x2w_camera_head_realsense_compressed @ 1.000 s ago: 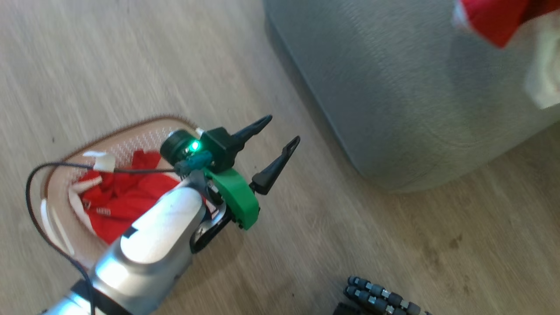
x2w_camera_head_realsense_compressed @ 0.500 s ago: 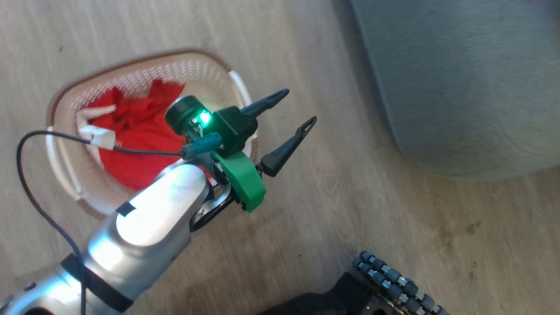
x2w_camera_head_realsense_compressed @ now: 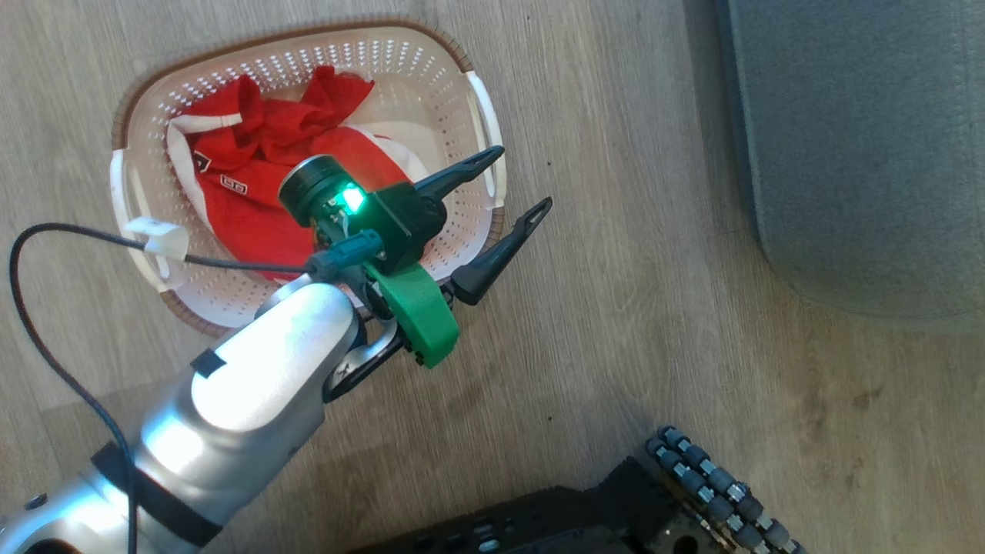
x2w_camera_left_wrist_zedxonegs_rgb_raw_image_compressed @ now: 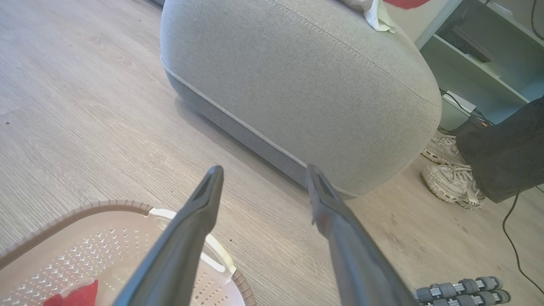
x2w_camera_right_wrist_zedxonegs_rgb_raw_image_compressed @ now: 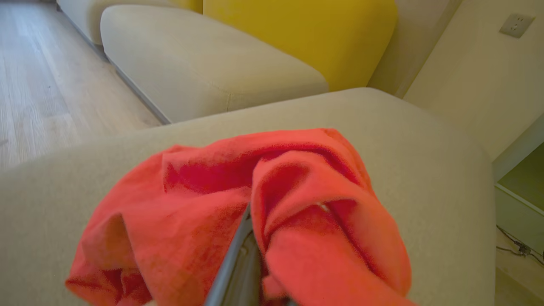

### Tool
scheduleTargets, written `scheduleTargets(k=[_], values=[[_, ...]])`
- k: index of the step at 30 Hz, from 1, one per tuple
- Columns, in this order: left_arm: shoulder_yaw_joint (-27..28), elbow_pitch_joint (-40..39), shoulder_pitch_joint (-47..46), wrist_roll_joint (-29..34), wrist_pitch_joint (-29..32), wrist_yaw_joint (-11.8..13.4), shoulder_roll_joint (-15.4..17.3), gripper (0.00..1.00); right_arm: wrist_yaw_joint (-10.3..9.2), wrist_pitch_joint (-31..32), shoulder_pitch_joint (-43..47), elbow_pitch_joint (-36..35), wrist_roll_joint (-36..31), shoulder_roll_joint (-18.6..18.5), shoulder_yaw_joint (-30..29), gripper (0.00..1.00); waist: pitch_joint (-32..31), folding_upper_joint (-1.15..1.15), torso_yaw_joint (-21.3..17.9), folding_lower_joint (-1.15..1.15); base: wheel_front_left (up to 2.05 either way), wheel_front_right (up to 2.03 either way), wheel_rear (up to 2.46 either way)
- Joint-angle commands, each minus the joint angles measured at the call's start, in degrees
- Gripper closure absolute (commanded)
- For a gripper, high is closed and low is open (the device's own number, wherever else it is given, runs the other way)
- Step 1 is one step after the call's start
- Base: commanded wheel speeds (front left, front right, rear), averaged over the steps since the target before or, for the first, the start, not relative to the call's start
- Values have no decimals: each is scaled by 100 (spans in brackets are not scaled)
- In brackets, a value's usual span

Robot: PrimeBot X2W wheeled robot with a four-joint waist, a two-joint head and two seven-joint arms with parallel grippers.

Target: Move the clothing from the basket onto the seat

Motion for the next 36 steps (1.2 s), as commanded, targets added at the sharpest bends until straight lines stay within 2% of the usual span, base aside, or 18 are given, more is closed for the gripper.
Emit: scheduleTargets(k=[1,2,3,10,16,24,30,36], values=[[108,-139,-22,10,-69,-1,74,0,-2,-32,236,-126,-110,-30,-102,53,-73,0,-22,-1,0,0,0],[108,-139,-22,10,-69,-1,74,0,-2,-32,236,-126,-110,-30,-102,53,-73,0,-22,-1,0,0,0],[109,-122,-16,2,-69,-1,67,0,-2,-34,318,-107,-155,36,-83,0,-109,0,-36,-1,0,0,0],[163,85,53,-67,-70,-4,-96,0,-2,-37,922,-339,318,297,796,0,-596,0,-41,-1,0,0,0],[217,272,273,-152,-70,-6,-322,0,-2,-37,1934,-622,1255,273,1574,0,-1257,0,75,-1,0,0,0],[427,456,780,-289,-71,-7,-507,0,-2,-38,3482,-1441,2423,266,2545,0,-2295,0,320,-1,0,0,0],[944,671,1365,-221,-71,-7,-573,0,-2,-38,4333,-2282,2782,452,2992,0,-3114,0,566,-1,0,0,0],[1954,871,2038,123,-71,24,-620,0,-2,-38,5020,-3136,2749,828,3348,0,-3787,0,826,-1,0,0,0]])
